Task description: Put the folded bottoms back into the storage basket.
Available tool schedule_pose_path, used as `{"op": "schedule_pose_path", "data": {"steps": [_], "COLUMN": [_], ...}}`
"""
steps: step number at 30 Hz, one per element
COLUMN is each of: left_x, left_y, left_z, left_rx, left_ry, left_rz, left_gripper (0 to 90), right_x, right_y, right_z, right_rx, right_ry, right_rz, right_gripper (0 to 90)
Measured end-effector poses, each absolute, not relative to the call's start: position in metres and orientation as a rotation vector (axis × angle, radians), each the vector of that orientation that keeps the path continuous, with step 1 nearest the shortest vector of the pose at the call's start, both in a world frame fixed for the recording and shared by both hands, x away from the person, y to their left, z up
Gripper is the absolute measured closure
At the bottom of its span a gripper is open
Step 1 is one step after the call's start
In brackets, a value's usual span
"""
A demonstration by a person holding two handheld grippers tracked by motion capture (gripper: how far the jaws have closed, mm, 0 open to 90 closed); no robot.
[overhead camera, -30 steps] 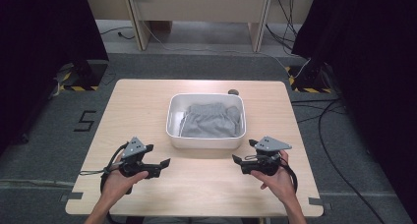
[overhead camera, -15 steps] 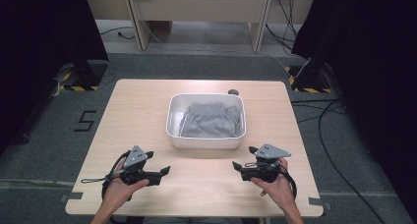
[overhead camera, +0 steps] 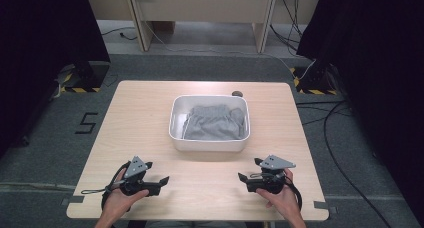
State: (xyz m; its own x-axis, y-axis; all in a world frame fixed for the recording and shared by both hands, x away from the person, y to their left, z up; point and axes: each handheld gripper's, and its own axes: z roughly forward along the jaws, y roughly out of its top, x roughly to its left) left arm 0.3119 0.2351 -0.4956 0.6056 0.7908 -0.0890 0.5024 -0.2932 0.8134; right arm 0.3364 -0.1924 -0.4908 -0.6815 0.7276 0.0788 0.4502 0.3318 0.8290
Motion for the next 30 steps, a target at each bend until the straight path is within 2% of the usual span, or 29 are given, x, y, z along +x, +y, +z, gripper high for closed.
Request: {"op": "schedule_pose_path", "data": {"steps": [30], "left_x": [0.286], "left_y": [0.243], "left_z": [-0.524], "left_rx": [2.06], "left_ry": [1.048], "left_rz": [0.437], "left_gripper": [14.8], "right_x": [0.313], "right_y": [-0.198], "right_z": [-0.514], "right_rx": [1.099], "right_ry": [2.346], "right_rz": [1.159], "right_gripper": [16.2]}}
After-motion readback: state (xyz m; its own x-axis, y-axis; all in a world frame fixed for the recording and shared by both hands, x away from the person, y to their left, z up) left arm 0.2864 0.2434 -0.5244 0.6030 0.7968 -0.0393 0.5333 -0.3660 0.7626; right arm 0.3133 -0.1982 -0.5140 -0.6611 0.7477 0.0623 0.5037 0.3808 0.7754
